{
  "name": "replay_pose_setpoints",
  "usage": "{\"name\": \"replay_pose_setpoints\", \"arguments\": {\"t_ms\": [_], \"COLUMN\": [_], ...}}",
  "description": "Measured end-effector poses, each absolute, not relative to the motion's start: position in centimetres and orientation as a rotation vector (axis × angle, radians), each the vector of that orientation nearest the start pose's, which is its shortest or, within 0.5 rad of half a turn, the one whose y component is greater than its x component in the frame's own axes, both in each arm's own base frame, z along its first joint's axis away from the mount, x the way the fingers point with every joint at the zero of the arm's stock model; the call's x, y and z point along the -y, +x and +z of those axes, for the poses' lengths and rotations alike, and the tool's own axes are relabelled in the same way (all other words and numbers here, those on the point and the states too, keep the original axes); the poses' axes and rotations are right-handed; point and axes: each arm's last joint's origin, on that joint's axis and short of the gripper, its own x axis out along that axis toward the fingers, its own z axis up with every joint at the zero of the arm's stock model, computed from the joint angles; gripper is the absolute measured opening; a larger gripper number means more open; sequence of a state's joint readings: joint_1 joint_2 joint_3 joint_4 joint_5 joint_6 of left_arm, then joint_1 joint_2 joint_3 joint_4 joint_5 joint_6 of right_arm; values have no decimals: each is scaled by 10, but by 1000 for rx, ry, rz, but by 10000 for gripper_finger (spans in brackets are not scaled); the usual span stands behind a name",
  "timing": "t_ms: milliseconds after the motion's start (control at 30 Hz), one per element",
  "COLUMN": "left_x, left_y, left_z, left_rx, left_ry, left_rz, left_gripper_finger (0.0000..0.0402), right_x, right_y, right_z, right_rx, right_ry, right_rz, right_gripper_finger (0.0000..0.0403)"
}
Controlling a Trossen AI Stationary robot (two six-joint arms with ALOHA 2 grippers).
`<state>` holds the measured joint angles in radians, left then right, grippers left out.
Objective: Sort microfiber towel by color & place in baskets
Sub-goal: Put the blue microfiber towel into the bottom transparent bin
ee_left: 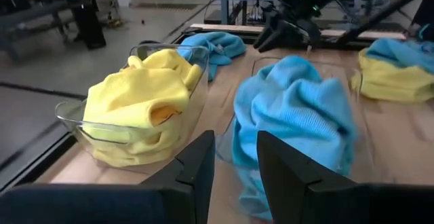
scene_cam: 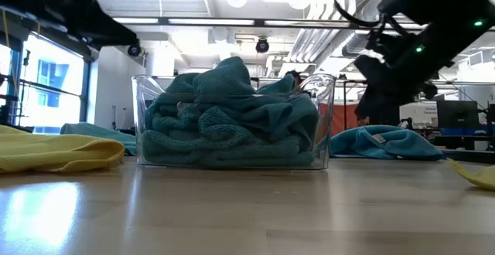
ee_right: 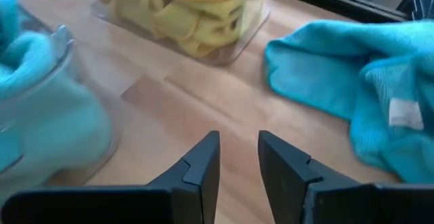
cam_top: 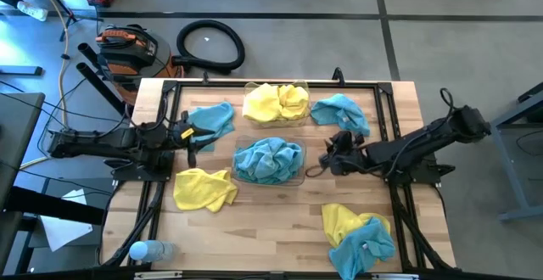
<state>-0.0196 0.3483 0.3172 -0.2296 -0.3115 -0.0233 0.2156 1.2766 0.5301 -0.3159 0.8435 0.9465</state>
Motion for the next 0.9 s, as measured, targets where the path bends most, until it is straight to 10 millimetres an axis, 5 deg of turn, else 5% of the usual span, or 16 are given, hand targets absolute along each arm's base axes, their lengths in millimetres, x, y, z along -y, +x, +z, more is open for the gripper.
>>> {"name": "replay_pose_setpoints", "arguments": {"t_ms": [367,600,900], "left_x": [-7,-7,-6], "left_y": [105,105,106], "left_z": [194,183,186], "left_rx": [-246,-270,-241], "left_ry": [-2,-30,-37], "left_rz": [295,299,281], "left_gripper_finger": [101,101,101], "right_x": [59,109,139], "right_y": [212,197,169], "right_z": [168,181,172], "right_rx": [-617,-700,-843], "right_ry": [378,440,642], "right_rz": [-1107,-1249,-1303], "right_gripper_finger": [180,227,245]}}
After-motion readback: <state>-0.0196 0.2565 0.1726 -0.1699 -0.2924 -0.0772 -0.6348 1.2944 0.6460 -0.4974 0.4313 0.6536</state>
